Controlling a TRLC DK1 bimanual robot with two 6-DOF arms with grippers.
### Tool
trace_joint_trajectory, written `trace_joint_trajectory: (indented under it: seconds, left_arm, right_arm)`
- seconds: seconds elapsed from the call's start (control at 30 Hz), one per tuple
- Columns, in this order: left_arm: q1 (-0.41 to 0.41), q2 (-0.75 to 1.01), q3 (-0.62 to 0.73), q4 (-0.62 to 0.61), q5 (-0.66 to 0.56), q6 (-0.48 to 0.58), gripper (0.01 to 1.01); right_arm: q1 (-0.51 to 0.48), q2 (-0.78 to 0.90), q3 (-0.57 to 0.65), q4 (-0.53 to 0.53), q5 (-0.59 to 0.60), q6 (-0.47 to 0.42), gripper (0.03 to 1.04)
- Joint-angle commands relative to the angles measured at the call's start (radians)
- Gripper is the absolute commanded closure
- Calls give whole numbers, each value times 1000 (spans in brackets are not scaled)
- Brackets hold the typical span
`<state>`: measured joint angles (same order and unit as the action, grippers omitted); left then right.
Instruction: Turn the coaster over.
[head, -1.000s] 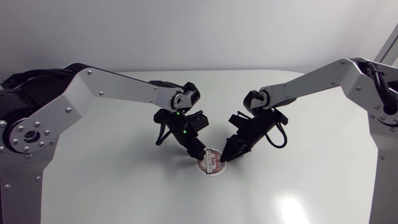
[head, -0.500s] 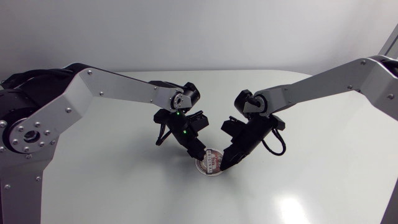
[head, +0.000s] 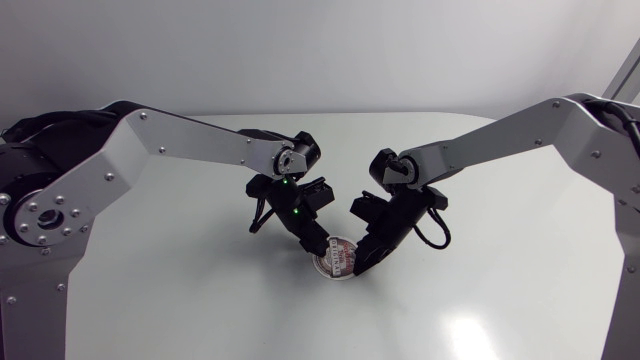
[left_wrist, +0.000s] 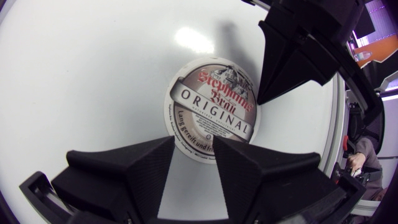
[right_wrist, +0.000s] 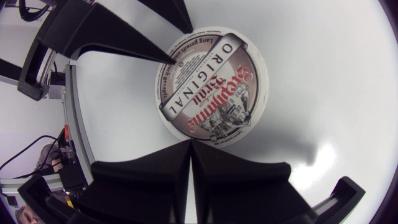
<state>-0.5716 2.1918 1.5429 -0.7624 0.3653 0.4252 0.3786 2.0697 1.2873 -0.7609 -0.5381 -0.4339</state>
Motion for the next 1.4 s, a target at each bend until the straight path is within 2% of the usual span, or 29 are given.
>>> trace_joint_trajectory:
  seconds: [0.0, 0.23, 0.43, 0.6, 0.7, 0.73, 0.87, 1.0, 1.07, 1.37]
  left_arm:
    - [-17, 9, -44, -18, 17, -3, 580]
    - [-10, 3, -61, -18, 24, 7, 582]
    - [-5, -10, -79, -17, 26, 17, 582]
    - [19, -37, -81, -18, 24, 26, 582]
    - [49, -61, -69, -29, 26, 35, 582]
    - [56, -61, -60, -34, 26, 38, 582]
    - [62, -33, -30, -44, 26, 43, 582]
    - [47, -18, -29, -44, 26, 44, 582]
    - [50, -27, -21, -40, 26, 41, 582]
    - [62, -10, 54, -37, 61, 43, 584]
  right_arm:
    - [-20, 98, 27, 64, 104, 7, 1015]
    - [-52, 147, 138, 26, 148, 7, 1015]
    - [-38, 185, 222, -3, 161, 9, 1015]
    - [-18, 113, 172, 21, 139, 20, 1011]
    - [-43, 47, 158, 26, 118, 30, 1007]
    - [-55, 32, 161, 26, 105, 37, 982]
    - [-83, 12, 165, 31, 72, 54, 664]
    - [-90, 20, 162, 37, 49, 64, 425]
    - [-86, 29, 161, 37, 46, 64, 389]
    - [-72, 47, 119, 64, 46, 63, 389]
